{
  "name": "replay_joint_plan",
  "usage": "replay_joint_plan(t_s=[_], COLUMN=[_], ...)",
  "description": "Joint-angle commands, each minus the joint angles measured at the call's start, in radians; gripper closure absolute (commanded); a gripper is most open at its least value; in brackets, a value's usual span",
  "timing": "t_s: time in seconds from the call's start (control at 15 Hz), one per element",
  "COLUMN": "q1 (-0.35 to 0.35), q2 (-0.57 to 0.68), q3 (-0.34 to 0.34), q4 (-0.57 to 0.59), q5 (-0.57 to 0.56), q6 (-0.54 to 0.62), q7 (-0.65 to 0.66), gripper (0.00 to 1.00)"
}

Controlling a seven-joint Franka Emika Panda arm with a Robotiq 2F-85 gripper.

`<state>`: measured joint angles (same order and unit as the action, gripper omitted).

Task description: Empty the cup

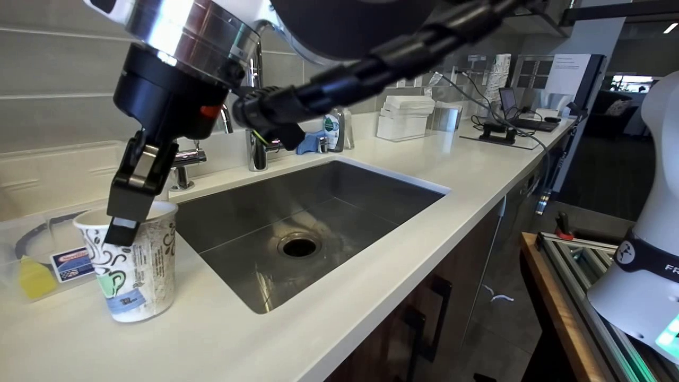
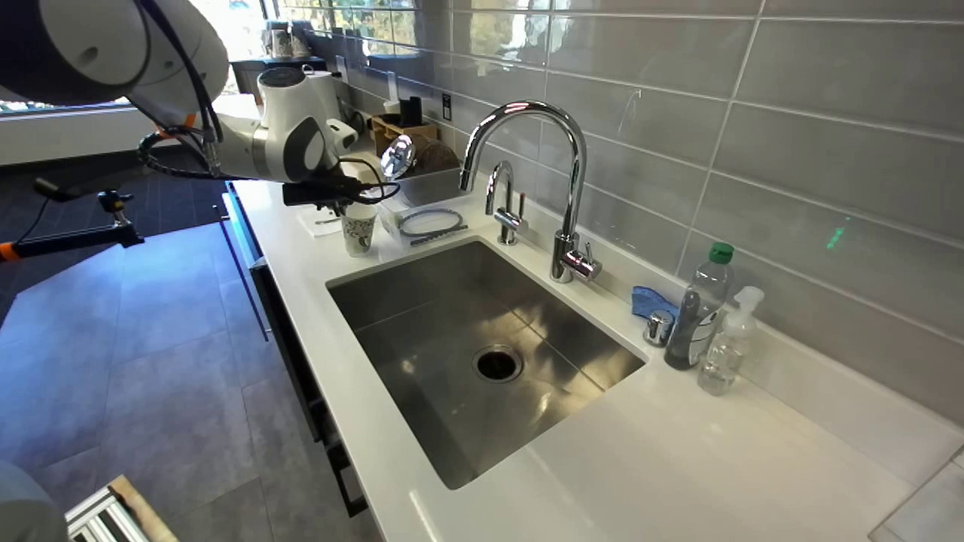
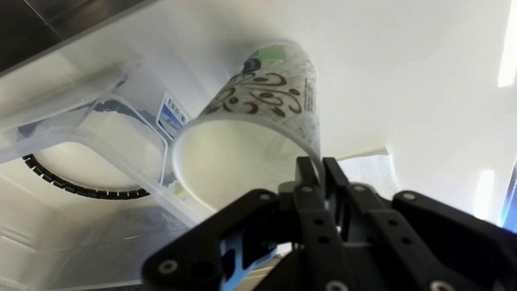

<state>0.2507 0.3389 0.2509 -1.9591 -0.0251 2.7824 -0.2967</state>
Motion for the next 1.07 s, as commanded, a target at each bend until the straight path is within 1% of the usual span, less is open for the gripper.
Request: replay_joint_plan(t_s=[0.0, 0.13, 0.27, 0.33, 0.47, 0.53, 0.8, 1.0], q1=[-0.034, -0.042, -0.042, -0.038, -0.021, -0.026, -0.046, -0.060], q2=[0.003, -0.019, -0.044, -0.057, -0.102, -0.121, -0.203, -0.268], q3=[0.042, 0.052, 0.042, 0.027, -0.027, -0.038, -0.081, -0.110], q4=[0.031, 0.041, 0.051, 0.055, 0.056, 0.059, 0.068, 0.061], q5=[0.013, 0.020, 0.010, 0.000, -0.034, -0.033, -0.030, -0.053], q6=[-0.024, -0.044, -0.068, -0.088, -0.186, -0.248, -0.499, -0.641], q7=[-0.026, -0.023, -0.001, 0.023, 0.130, 0.158, 0.256, 0.369], gripper=[0.55, 0.41, 0.26, 0.17, 0.04, 0.00, 0.00, 0.00])
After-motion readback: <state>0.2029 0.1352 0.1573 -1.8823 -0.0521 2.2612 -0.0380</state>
